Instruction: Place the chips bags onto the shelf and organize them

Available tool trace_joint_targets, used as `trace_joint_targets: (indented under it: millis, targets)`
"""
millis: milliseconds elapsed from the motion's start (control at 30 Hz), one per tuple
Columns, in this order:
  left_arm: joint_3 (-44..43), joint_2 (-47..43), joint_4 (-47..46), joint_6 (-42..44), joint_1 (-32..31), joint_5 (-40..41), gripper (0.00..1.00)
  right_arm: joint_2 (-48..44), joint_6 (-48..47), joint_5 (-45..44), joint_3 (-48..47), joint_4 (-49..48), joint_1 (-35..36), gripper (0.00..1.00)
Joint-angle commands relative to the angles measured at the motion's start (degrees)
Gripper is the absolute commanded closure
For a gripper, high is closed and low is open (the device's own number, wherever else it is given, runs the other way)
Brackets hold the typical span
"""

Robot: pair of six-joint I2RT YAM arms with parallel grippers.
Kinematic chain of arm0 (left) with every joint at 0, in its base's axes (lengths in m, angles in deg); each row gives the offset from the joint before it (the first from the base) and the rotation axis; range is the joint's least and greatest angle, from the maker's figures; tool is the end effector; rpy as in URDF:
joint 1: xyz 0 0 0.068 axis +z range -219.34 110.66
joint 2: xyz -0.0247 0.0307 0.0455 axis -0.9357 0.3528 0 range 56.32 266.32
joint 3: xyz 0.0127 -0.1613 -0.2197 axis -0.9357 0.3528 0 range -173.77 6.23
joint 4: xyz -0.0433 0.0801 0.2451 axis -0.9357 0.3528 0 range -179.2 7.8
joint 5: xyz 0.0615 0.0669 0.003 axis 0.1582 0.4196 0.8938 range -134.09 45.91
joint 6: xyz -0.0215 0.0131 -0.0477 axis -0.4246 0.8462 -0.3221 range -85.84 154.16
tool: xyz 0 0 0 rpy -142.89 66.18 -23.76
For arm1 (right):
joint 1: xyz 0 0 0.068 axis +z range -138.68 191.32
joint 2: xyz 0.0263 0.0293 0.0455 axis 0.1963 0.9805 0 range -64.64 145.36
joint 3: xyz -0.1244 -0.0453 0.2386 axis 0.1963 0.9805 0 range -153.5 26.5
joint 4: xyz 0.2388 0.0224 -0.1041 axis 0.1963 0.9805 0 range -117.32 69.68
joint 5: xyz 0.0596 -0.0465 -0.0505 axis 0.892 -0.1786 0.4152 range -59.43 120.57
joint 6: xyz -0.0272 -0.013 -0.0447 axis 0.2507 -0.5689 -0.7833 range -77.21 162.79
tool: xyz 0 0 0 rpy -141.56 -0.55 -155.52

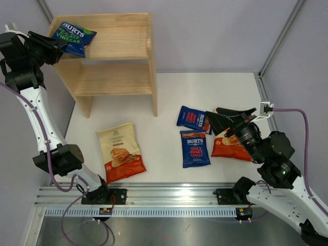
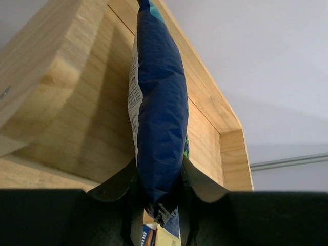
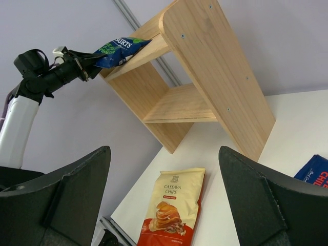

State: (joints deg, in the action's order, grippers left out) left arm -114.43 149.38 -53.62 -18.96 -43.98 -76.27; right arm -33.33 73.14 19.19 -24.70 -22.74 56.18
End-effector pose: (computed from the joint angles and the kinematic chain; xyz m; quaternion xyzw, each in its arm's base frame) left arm 0.3032 0.1227 0.5294 -0.3178 0.6766 -0.3542 0.5620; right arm 0.0825 0.0722 0.4192 0.0020 0.6088 0.4350 0.6634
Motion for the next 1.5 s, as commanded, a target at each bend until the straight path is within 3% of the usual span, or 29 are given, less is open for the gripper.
trace_joint_targets:
  millis: [0, 267, 400, 533, 600, 633, 700, 833, 967, 1100, 1467]
  targets:
    - [-5.10, 3.53, 2.13, -2.51, 0.39, -3.59, 0.72, -0.90, -1.26, -2.07, 0.13, -0.27, 0.31, 0.06]
    - [-8.45, 6.35, 8.19, 0.30, 0.39, 0.10, 0.65, -1.78, -0.99, -2.95, 0.57, -0.01, 0.31, 0.06]
    - [-9.15, 5.21, 11.00, 3.45, 0.39, 4.39, 0.50, -1.25, -1.08, -3.04, 0.40, 0.34, 0.23, 0.06]
    - [-9.59, 3.45, 12.76, 5.31, 0.39, 7.75, 0.44, -1.08, -0.91, -3.39, 0.40, 0.61, 0.31, 0.06]
    - [-9.86, 3.80, 13.12, 5.75, 0.56, 8.01, 0.48, -1.08, -0.99, -3.39, 0.31, 0.69, 0.23, 0.06]
    - [-9.94, 3.97, 13.21, 5.75, 0.65, 7.93, 0.56, -1.08, -0.91, -3.39, 0.31, 0.78, 0.23, 0.06]
    - [-9.86, 5.02, 13.21, 5.40, 0.91, 7.66, 0.63, -1.25, -0.82, -3.39, 0.40, 0.87, 0.31, 0.06]
    - [-9.77, 5.56, 12.94, 4.79, 1.00, 8.80, 0.69, -1.34, -0.73, -3.74, 0.40, 0.87, 0.23, 0.06]
    - [-10.56, 5.64, 12.42, 4.08, 1.35, 10.47, 0.71, -1.16, -0.29, -3.57, 0.66, 0.87, 0.31, 0.06]
    - [-16.87, 8.89, 15.30, 3.82, 1.88, 9.42, 0.73, -1.16, 0.15, -3.30, 1.10, 0.70, 0.31, 0.06]
    - [-16.45, 9.43, 15.58, 5.40, 3.02, 11.35, 0.73, -0.46, 0.06, -3.56, 1.45, 0.08, 0.31, 0.07]
